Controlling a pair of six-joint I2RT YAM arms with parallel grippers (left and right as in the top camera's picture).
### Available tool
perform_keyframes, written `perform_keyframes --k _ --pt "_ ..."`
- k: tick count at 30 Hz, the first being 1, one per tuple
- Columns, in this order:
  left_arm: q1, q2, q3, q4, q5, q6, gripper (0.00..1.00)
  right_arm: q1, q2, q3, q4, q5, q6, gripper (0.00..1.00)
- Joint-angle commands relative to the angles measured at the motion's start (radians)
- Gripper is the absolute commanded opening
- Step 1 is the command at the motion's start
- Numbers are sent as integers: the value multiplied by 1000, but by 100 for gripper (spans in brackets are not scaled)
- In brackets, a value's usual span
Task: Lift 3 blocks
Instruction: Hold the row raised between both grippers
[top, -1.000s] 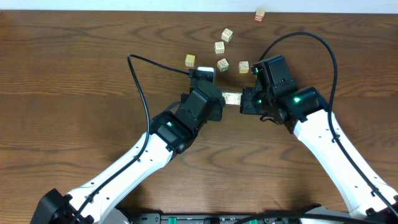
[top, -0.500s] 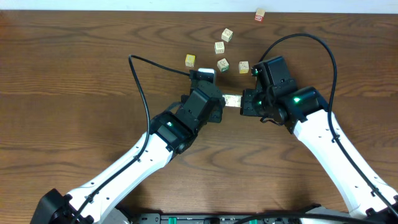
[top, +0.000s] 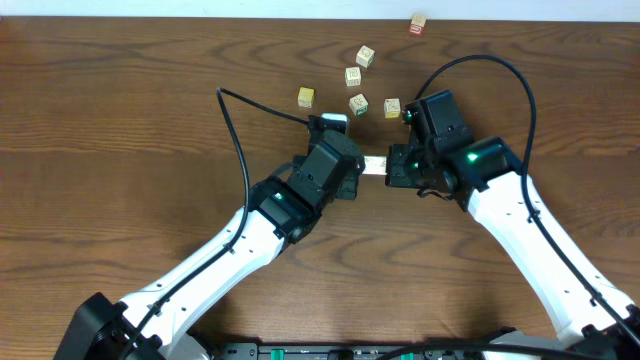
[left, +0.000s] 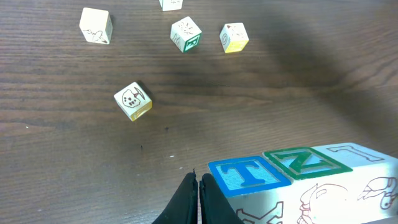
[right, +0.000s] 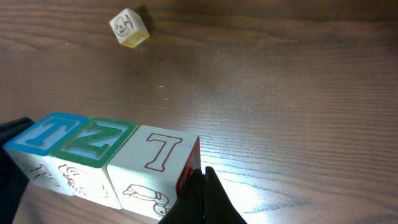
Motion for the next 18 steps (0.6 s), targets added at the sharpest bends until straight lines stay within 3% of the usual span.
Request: perform_keyframes --k 1,18 --pt "-87 21 74 57 341 -10 7 87 32 69 65 -398 11 1" --pt "-87 73 74 72 340 -21 7 74 54 40 64 -365 -1 1"
